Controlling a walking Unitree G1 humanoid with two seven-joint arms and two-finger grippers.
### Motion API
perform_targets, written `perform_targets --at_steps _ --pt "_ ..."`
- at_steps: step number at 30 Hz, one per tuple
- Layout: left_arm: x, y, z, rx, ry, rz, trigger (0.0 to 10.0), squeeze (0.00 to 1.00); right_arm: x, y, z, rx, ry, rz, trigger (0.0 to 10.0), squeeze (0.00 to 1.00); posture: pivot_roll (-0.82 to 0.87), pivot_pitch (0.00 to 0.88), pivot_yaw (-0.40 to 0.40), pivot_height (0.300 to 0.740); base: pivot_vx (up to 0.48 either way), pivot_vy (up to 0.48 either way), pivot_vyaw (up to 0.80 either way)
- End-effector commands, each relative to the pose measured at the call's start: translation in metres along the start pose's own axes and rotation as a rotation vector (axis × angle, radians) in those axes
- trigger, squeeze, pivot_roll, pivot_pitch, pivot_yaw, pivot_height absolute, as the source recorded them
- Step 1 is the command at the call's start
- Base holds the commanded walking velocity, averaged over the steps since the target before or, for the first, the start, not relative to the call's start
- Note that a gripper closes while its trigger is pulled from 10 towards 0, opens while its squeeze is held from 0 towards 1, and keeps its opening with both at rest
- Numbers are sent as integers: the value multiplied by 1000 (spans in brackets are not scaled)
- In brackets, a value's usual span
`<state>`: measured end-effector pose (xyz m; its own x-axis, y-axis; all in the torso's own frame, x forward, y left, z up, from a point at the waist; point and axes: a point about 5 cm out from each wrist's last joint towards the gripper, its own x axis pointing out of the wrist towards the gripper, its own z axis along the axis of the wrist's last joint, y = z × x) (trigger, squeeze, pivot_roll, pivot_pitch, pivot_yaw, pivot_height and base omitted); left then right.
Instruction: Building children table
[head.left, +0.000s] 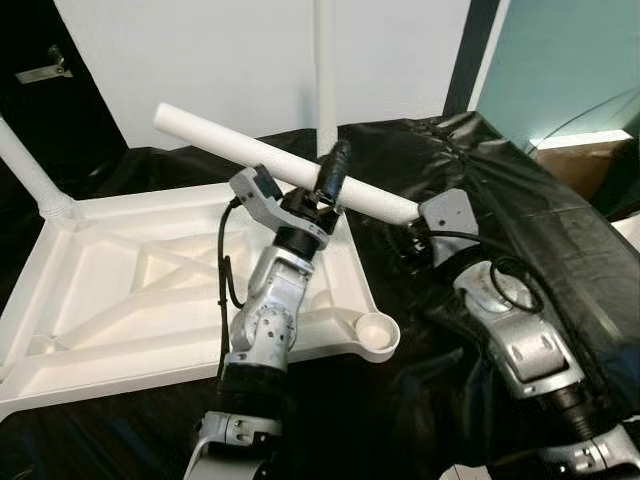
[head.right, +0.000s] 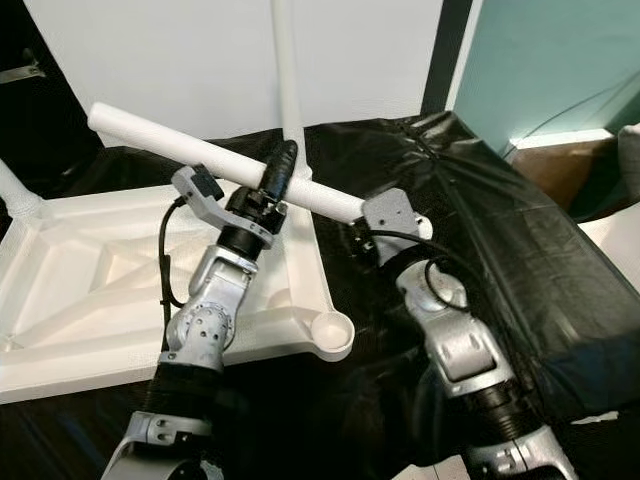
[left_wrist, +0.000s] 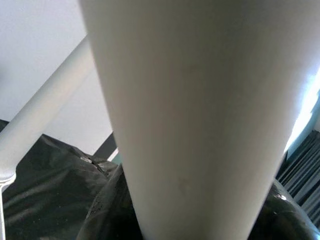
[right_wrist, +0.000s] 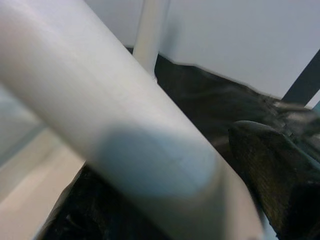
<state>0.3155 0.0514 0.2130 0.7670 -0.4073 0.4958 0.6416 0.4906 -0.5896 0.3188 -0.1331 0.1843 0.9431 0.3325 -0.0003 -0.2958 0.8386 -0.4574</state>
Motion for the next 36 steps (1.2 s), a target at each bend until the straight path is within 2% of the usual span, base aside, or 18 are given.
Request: perform_targets --at_steps 1,2,3,4,5,9,10,12,13,14,15,20,21,29,30,31,33,36 --pt "-4 -10 -8 -9 43 -152 0 0 1 -21 -2 20 26 -72 10000 0 -89 24 36 740 0 0 0" --pt "-4 -11 -8 -6 43 -153 0 0 3 -21 -2 28 27 -70 9843 0 -83 25 34 740 0 0 0" --pt "-5 -11 -9 -1 42 -154 0 0 4 -20 -2 46 29 -62 4118 0 -80 25 31 740 0 0 0" --pt "-5 -11 -9 -1 42 -154 0 0 4 -20 -2 46 29 -62 4118 0 -80 25 31 740 0 0 0" --pt "-5 -12 -9 6 42 -153 0 0 5 -19 0 56 23 -55 0 0 -75 25 27 740 0 0 0" --pt "-5 -10 -7 29 37 -133 0 0 5 -16 4 81 29 -33 0 0 -72 26 24 740 0 0 0" --pt "-5 -8 -6 46 35 -121 1765 0 5 -14 4 84 30 -31 0 0 -73 27 24 740 0 0 0" --pt "-5 -8 -6 46 35 -121 1765 0 5 -14 4 84 30 -31 0 0 -73 27 24 740 0 0 0" --pt "-5 -7 -6 61 36 -114 4353 0 5 -13 4 87 32 -26 0 0 -73 27 24 740 0 0 0" --pt "-5 -7 -6 61 36 -114 4353 0 5 -13 4 87 32 -26 0 0 -73 27 24 740 0 0 0" --pt "-5 -8 -8 87 46 -116 10000 0 4 -12 1 75 47 -43 0 0 -82 27 29 740 0 0 0" --pt "-4 -10 -12 127 62 -110 10000 0 4 -11 -1 49 49 -78 0 0 -90 27 32 740 0 0 0" --pt "-3 -10 -12 117 56 -113 10000 1000 4 -10 -1 32 47 -98 0 0 -92 27 35 740 0 0 0" --pt "0 -10 -8 130 38 -93 10000 1000 -1 -1 -2 19 18 -237 0 0 -101 29 36 740 0 0 0" --pt "2 -10 -6 135 32 -78 10000 788 -4 6 -6 15 23 -271 0 0 -100 29 36 740 0 0 0" --pt "2 -10 -6 135 32 -78 10000 788 -4 6 -6 15 23 -271 0 0 -100 29 36 740 0 0 0" --pt "4 -10 -4 135 23 -66 10000 0 -7 16 -10 -21 30 -300 0 0 -99 29 36 740 0 0 0" --pt "4 -12 -5 121 26 -75 10000 0 -5 27 -13 -254 23 -293 0 0 -99 27 34 740 0 0 0"
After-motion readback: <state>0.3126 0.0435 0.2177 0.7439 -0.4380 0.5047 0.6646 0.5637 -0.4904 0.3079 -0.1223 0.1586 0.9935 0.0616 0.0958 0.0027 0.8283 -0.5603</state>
